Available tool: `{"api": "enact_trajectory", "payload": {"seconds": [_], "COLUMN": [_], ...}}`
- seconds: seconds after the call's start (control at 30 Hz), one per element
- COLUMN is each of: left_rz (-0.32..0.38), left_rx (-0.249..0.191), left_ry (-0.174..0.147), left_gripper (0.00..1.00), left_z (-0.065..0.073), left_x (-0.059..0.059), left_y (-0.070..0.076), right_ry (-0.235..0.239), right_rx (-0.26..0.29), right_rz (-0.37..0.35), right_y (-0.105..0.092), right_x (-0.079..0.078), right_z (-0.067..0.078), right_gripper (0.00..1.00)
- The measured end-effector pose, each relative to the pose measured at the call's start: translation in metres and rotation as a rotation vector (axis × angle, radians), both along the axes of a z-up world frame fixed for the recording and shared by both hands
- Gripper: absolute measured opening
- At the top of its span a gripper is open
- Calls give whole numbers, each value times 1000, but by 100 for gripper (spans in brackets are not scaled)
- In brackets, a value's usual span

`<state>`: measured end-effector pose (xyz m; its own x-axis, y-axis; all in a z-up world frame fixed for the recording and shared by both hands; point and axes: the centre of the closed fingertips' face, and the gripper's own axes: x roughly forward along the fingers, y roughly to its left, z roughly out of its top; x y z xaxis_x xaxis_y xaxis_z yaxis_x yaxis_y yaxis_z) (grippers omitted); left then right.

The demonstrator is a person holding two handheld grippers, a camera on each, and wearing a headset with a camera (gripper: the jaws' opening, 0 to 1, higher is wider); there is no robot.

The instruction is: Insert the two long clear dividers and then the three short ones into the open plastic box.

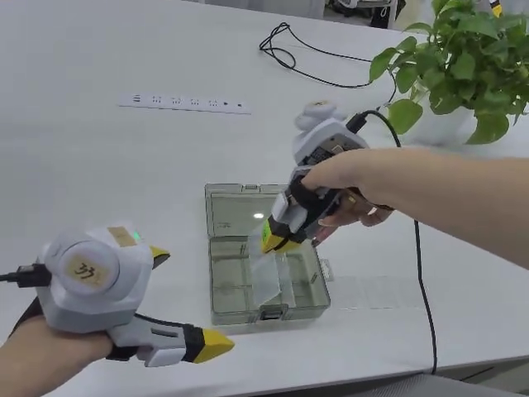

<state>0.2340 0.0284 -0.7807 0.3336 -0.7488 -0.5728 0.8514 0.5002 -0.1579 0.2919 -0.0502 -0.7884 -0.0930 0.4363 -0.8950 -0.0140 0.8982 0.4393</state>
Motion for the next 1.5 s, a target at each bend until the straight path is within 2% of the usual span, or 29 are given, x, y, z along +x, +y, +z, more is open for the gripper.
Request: {"api": "enact_trajectory", "payload": {"seconds": [0.1,0.13,0.23,0.37,0.43,0.77,0.9,1.5], "left_rz": [2,3,5,6,9,21,28,40], "left_rx": [-2,-3,-5,-11,-15,-22,-25,-32], "left_ry": [1,3,6,9,10,16,18,24], "left_gripper": [93,93,92,92,92,91,91,90], "left_z": [-1,-1,-2,-2,-3,-4,-4,-5], "left_x": [0,0,0,0,1,1,1,1], "left_y": [2,2,3,3,3,6,8,9], "right_ry": [16,7,8,8,14,19,29,29], "right_rx": [-27,-26,-32,-51,-59,-96,-110,-156], "right_rz": [18,17,17,40,47,79,84,126], "right_y": [2,5,8,9,8,14,9,11], "right_x": [-13,-17,-23,-24,-19,-28,-14,-24], "right_z": [0,2,5,5,3,5,-3,-4], "right_gripper": [2,2,2,2,2,2,2,2]}}
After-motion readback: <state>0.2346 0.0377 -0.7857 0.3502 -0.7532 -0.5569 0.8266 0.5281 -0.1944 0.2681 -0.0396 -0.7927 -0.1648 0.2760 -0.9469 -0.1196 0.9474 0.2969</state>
